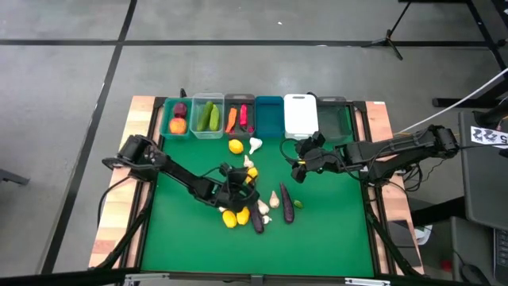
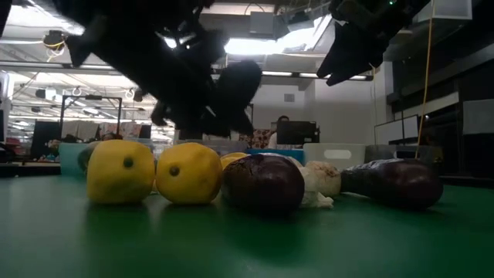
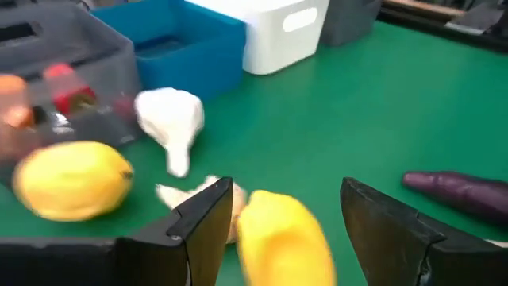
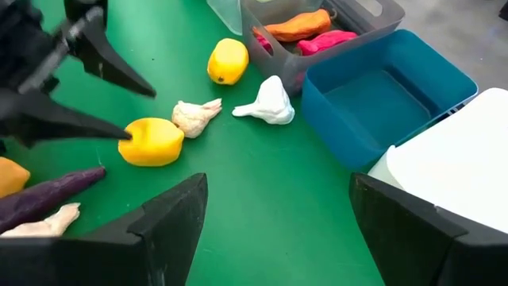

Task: Sort produce into baskets
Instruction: Put the lemon into the blue bin

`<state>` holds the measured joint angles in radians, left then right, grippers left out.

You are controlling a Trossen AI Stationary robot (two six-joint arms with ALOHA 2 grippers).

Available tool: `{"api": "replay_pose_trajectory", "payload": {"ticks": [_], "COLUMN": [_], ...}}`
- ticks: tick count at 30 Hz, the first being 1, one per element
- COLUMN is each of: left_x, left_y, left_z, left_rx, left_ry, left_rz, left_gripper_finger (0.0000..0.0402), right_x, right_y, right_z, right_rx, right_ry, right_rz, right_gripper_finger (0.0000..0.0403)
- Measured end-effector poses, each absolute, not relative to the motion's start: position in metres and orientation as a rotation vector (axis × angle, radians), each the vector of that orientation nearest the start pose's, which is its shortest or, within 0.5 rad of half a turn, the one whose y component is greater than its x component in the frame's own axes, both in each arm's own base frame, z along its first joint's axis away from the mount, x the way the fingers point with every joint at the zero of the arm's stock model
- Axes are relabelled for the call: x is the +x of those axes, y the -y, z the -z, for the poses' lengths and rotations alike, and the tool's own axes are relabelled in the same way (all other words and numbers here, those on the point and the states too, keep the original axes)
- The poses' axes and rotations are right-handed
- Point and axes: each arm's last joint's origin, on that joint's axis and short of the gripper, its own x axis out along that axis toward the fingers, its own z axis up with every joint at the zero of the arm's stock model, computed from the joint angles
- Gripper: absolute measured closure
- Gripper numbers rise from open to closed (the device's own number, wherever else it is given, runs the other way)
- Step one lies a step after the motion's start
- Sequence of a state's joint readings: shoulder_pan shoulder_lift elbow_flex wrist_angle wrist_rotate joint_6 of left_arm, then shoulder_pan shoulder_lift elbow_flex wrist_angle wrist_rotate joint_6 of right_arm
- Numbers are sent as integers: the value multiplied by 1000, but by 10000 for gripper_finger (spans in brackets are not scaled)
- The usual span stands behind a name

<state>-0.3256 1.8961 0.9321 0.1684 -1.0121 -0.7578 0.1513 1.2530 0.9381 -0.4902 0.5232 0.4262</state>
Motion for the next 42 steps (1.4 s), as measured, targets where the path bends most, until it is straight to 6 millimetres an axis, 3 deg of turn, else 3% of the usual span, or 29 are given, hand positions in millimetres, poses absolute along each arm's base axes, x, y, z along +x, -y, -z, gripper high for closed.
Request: {"api": "replay_pose_trajectory", "payload": {"ticks": [10,17,25,32,42], "left_x": [358,358,356,356,354], "left_y": [94,90,90,91,91], "left_z": [-93,-87,-84,-90,-120], "left_rx": [-174,-197,-188,-196,-177], "left_ry": [-383,-397,-453,-456,-459], "left_rz": [-851,-878,-858,-836,-770], "left_gripper_finger": [174,176,218,254,275], "right_x": [252,252,252,251,250], "right_y": [-24,-24,-24,-24,-23], "right_z": [-268,-267,-267,-267,-266], "right_rx": [129,127,123,120,116], "right_ry": [-679,-686,-687,-694,-703], "right_rz": [505,506,505,506,507], "right_gripper_finger": [98,98,98,98,98]}}
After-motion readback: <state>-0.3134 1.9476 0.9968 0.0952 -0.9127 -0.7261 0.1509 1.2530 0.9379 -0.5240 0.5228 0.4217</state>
